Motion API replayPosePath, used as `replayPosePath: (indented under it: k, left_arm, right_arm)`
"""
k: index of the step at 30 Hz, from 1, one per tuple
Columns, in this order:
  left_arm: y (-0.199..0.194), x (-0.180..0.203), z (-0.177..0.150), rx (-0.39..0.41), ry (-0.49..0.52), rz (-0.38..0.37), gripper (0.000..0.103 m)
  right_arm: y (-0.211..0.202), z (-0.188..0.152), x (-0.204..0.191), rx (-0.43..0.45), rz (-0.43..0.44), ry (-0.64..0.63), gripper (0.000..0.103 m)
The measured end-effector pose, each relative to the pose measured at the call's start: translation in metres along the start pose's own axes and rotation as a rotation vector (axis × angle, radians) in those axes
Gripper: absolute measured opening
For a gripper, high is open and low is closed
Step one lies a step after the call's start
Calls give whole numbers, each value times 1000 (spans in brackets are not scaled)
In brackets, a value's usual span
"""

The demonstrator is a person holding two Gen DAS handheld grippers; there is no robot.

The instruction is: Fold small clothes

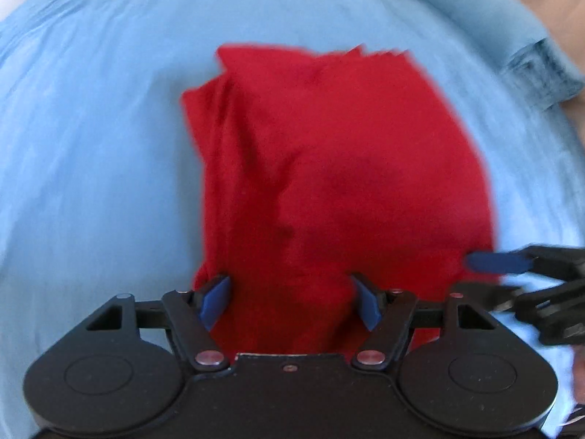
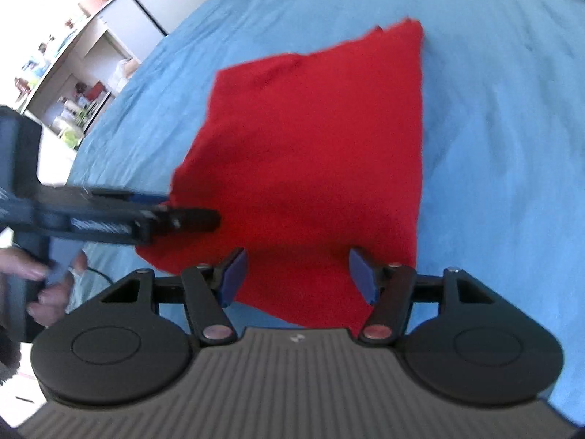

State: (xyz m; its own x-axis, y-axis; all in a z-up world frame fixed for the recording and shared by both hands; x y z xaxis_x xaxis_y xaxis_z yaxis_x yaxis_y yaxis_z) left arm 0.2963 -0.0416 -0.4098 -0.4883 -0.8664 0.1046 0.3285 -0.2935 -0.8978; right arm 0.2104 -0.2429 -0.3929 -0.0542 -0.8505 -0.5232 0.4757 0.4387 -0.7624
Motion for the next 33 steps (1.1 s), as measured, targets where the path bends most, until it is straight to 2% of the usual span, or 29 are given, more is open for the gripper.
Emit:
replayPosePath:
  k: [4,8,10,12,13,15,18,20,23,27,33]
  left_arm:
    - [-14,3,1,0,8,11,77]
    - [-65,4,8,30,0,84,79]
    - [-102,4,12,45,7,143,80]
    - [-152,6,17,70,11,208,84]
    - [-180,8,19,88,5,230,90]
    - [-231,15,23,124,-18,253,97]
    - [-307,34,32,189,-55,263,102]
    - [-354,50,32,214,-81,288,103]
    - [-398,74,30,218,-118,322,103]
    - [-432,107,13,226,-119,384,103]
    - [-436,146,-16,137,-70,396,103]
  right_arm:
    - [-8,4,-3,-1,0,9,78]
    - [-53,14,-21,51,-15,26,81]
    - [-89,21,-36,84,-39,35,84]
    - [-133,30,-57,120,-78,51,100]
    - [-152,34,-65,138,-98,52,103]
    - [-200,41,-89,190,-180,38,103]
    - [-263,50,-129,275,-305,11,103]
    - [-302,52,-151,296,-318,9,103]
    - [-354,48,-182,335,-365,-7,103]
    - [-401,28,-211,326,-423,-46,103]
    - [-429,-18,-220,242,-518,-34,103]
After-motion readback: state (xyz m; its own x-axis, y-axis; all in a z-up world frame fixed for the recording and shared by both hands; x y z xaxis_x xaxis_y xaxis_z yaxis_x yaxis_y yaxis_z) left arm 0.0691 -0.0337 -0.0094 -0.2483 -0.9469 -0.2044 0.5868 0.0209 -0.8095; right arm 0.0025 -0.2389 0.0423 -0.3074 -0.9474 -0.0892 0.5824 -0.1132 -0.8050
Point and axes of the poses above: each gripper's, at about its wrist camera, not at the fingertips, and y roughly the way its jaws point, x to its right, z to its top, the point moved 2 cm from there along y, roughly the way its jaws point, and after that the axes turned 10 degrees about y, right-handed, at the moved point
